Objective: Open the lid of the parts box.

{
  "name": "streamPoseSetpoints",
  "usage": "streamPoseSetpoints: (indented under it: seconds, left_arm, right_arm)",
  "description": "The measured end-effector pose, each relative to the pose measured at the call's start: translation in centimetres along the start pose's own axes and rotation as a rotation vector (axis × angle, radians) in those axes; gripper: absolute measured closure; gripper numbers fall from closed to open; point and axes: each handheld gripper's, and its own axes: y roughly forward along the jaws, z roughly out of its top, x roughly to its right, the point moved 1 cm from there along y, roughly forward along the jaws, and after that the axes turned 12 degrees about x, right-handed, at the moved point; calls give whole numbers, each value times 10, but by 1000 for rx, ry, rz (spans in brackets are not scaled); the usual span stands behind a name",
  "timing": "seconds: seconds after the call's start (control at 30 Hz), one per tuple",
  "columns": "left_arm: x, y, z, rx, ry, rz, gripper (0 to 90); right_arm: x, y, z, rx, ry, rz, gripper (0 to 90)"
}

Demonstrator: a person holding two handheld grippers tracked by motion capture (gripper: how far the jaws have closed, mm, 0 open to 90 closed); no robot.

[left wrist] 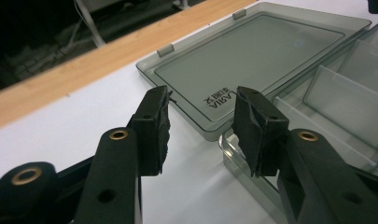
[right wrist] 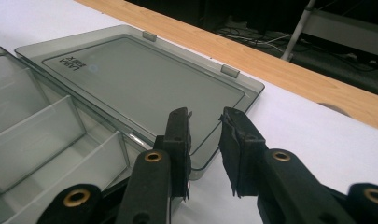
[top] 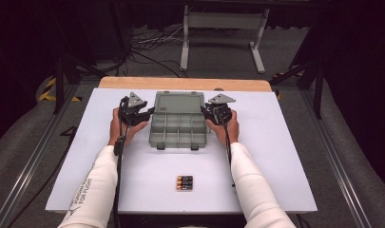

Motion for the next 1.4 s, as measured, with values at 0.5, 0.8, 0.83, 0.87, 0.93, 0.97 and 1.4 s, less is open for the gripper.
streamPoseSetpoints:
  seconds: [0.5,0.8,0.83,0.87,0.93,0.97,1.4]
  left_arm:
    - [12,-33,17,58,90,-55,495]
    - [20,-60,8,82,143,-80,445]
    - [20,-60,8,82,143,-80,438]
    - [21,-62,6,82,147,-84,438]
    - [24,-68,3,82,174,-77,424]
    - [24,-72,1,84,171,-88,421]
    - [37,-104,-6,121,194,-112,248]
  right_arm:
    - [-7,-25,12,49,-32,91,725]
    - [-18,-48,13,77,-51,170,678]
    - [-18,-48,13,77,-51,170,678]
    - [-19,-50,13,83,-56,177,669]
    - [-22,-55,13,86,-60,190,642]
    - [-24,-57,13,91,-64,196,635]
    - [-34,-85,12,135,-97,241,460]
